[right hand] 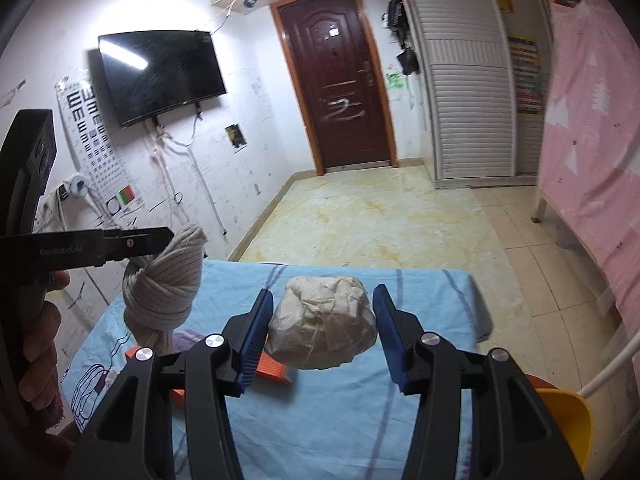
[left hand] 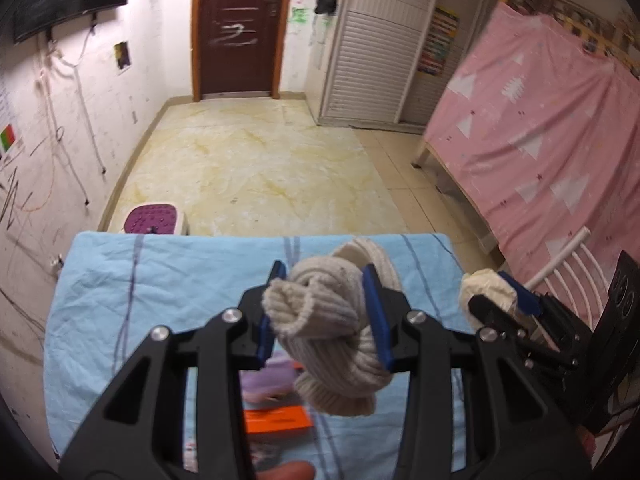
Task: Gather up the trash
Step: 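Carry the knit hat and paper ball over the yellow bin, then open both tools to drop the hat and paper ball into the bin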
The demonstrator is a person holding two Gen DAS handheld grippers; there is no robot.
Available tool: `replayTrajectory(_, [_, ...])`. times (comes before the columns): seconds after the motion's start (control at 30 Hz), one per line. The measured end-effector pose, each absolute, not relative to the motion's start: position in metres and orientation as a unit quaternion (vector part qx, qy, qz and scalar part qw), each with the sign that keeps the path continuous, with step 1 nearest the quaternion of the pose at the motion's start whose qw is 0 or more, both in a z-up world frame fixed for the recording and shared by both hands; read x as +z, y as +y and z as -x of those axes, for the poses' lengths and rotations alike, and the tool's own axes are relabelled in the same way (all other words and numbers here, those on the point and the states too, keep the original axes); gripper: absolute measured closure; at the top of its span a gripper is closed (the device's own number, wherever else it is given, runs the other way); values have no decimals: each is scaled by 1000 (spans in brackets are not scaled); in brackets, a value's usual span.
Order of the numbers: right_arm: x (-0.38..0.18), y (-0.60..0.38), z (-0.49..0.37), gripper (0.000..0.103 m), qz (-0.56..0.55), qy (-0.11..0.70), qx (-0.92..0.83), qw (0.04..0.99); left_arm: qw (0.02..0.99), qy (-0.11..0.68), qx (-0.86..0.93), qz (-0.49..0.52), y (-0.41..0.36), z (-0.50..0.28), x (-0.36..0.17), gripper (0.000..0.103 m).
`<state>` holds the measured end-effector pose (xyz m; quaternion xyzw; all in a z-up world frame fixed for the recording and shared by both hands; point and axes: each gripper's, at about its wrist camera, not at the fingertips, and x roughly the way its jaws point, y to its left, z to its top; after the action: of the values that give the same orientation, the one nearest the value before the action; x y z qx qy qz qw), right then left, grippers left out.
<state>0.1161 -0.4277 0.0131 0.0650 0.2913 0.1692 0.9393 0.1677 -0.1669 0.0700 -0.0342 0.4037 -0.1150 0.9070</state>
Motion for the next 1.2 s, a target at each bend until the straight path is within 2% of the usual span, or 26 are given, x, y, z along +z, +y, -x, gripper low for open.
replayTrajectory(0.63, [-29, -592, -43, 58, -159, 265, 43, 950, 880, 419, -222, -33, -329, -134, 56, 66])
replayTrajectory(1.07, [-65, -654, -22, 57, -202, 269, -10, 942, 856, 432, -284, 12, -402, -134, 29, 65])
replayTrajectory(1.13, [-69, -658, -21, 55, -203, 271, -8, 941, 855, 430, -288, 20, -410, -135, 26, 57])
replayTrajectory(1.17, [-70, -659, -21, 53, -204, 271, -7, 940, 855, 430, -289, 22, -411, -133, 27, 41])
replayTrajectory(1.2, [-71, -660, -21, 48, -205, 272, -8, 940, 855, 429, -290, 28, -414, -133, 26, 31])
